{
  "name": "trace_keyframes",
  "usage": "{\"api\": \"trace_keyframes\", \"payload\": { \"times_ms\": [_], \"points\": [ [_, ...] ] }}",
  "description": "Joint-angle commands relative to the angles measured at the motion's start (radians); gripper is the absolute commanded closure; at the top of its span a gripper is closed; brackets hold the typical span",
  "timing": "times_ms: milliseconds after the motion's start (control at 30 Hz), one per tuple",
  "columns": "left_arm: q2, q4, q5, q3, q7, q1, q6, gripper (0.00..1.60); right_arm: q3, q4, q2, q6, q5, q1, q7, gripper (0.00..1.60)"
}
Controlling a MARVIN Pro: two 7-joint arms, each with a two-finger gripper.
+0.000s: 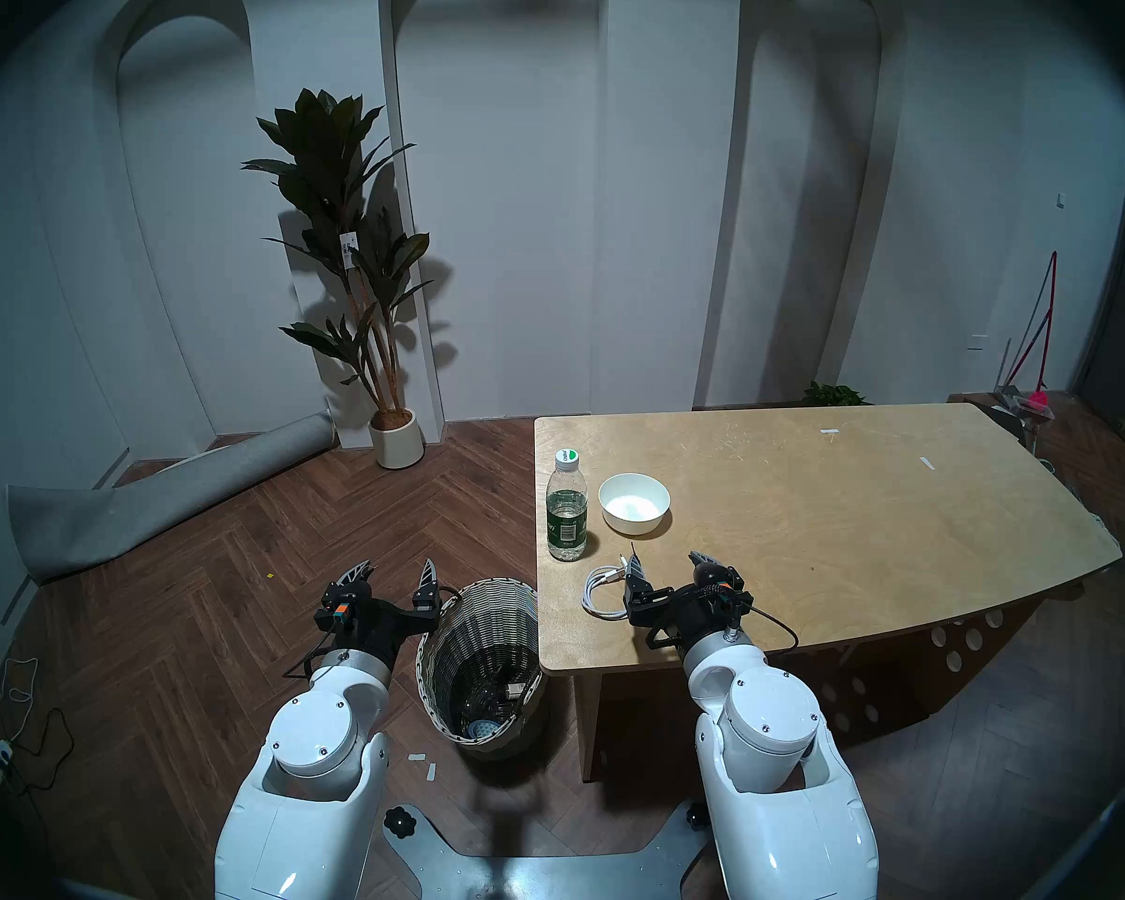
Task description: Load the items into the basket from the rear
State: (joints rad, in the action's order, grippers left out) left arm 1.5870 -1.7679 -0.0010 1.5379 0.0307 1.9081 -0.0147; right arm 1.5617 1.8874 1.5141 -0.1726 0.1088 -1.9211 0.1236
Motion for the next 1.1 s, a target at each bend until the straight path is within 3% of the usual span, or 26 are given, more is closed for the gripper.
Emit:
{"api": "trace_keyframes", "payload": {
  "times_ms": [0,200,500,1067],
  "points": [
    [0.003,-0.017,0.007,-0.004,0.006,-0.004,-0.001,0.0,-0.016,0.038,-0.032,0.069,0.014,0.005,0.068,0.0],
    [0.007,-0.018,0.006,-0.003,0.018,-0.003,-0.003,0.0,-0.068,0.011,-0.037,0.147,-0.007,0.046,0.105,0.0],
    [0.01,-0.022,0.004,0.007,0.036,0.004,-0.012,0.0,-0.155,-0.116,0.022,0.232,-0.102,0.164,0.045,0.0],
    [0.01,-0.015,0.003,0.024,0.053,-0.008,-0.016,0.0,-0.232,-0.291,0.065,0.277,-0.139,0.348,-0.076,0.0]
  ]
}}
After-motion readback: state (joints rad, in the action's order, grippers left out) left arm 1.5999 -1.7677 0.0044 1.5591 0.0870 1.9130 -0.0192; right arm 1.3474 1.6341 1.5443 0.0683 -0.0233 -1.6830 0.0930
